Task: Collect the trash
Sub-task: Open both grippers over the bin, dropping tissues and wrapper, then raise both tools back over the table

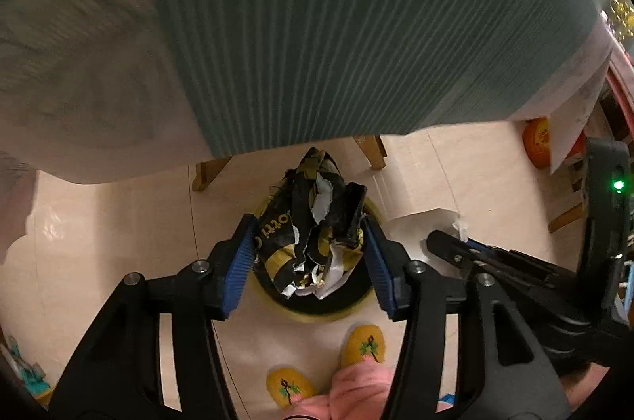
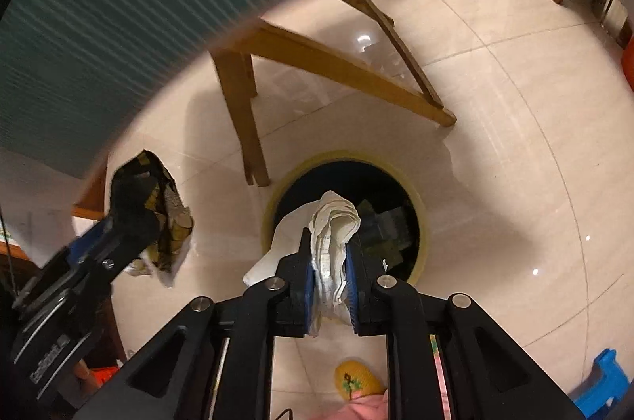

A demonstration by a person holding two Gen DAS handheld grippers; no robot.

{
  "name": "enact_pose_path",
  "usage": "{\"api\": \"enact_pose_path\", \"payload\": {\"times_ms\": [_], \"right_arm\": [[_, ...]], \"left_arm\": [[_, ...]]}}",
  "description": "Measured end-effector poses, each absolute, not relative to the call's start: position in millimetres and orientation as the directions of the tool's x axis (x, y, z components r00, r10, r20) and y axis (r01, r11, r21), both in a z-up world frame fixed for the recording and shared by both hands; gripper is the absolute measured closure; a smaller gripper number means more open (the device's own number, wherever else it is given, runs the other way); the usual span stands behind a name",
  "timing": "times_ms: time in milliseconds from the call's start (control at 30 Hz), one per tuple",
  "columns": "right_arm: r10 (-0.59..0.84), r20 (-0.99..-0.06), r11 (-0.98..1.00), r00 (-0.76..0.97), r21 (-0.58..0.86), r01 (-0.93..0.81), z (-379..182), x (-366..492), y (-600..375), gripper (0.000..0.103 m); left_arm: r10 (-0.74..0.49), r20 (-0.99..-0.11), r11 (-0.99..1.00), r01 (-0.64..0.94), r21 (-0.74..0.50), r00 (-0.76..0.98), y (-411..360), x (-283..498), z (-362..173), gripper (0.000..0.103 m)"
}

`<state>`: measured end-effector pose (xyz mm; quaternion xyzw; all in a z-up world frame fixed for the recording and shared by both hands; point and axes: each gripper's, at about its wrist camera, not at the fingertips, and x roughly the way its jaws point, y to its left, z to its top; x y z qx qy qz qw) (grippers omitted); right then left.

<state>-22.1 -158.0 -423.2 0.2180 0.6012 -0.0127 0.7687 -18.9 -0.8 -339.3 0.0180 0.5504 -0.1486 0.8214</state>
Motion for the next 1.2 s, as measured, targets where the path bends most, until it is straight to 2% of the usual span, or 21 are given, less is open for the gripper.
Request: {"api": "enact_pose_path", "payload": {"times_ms": [100, 167, 267, 333, 400, 467, 633, 867, 1200], "right_arm": [[0.267, -0.928, 0.891, 0.259, 0.341, 0.301, -450, -20, -159, 0.067], [0.268, -0.926, 0.890, 0.267, 0.344, 0.299, -462, -20, -159, 0.064], [0.276, -0.921, 0.888, 0.273, 0.353, 0.293, -469, -22, -157, 0.055], [0.279, -0.918, 0.883, 0.282, 0.361, 0.299, -472, -25, -156, 0.053], [0.279, -0.916, 0.878, 0.289, 0.365, 0.308, -474, -25, -157, 0.051], [0.276, -0.913, 0.878, 0.299, 0.367, 0.309, -472, -27, -161, 0.051], [0.259, -0.911, 0.878, 0.322, 0.361, 0.313, -455, -33, -166, 0.051], [0.248, -0.903, 0.876, 0.350, 0.364, 0.318, -392, -57, -182, 0.051], [0.232, -0.878, 0.896, 0.418, 0.360, 0.259, -238, -90, -188, 0.051]], "left_arm": [[-0.218, -0.903, 0.947, 0.303, -0.105, 0.371, -11, -20, -358, 0.045], [-0.217, -0.903, 0.940, 0.328, -0.091, 0.370, -19, -21, -370, 0.038], [-0.225, -0.901, 0.934, 0.345, -0.090, 0.372, -27, -24, -383, 0.034], [-0.222, -0.893, 0.934, 0.348, -0.080, 0.391, -28, -26, -389, 0.020], [-0.235, -0.885, 0.932, 0.352, -0.088, 0.402, -30, -27, -391, 0.016], [-0.233, -0.886, 0.931, 0.355, -0.084, 0.401, -27, -28, -394, 0.004], [-0.214, -0.879, 0.932, 0.359, -0.054, 0.425, -17, -32, -387, 0.003], [-0.220, -0.882, 0.934, 0.352, -0.066, 0.417, -5, -51, -346, 0.003], [-0.239, -0.873, 0.929, 0.362, -0.078, 0.426, 7, -97, -198, 0.003]]}}
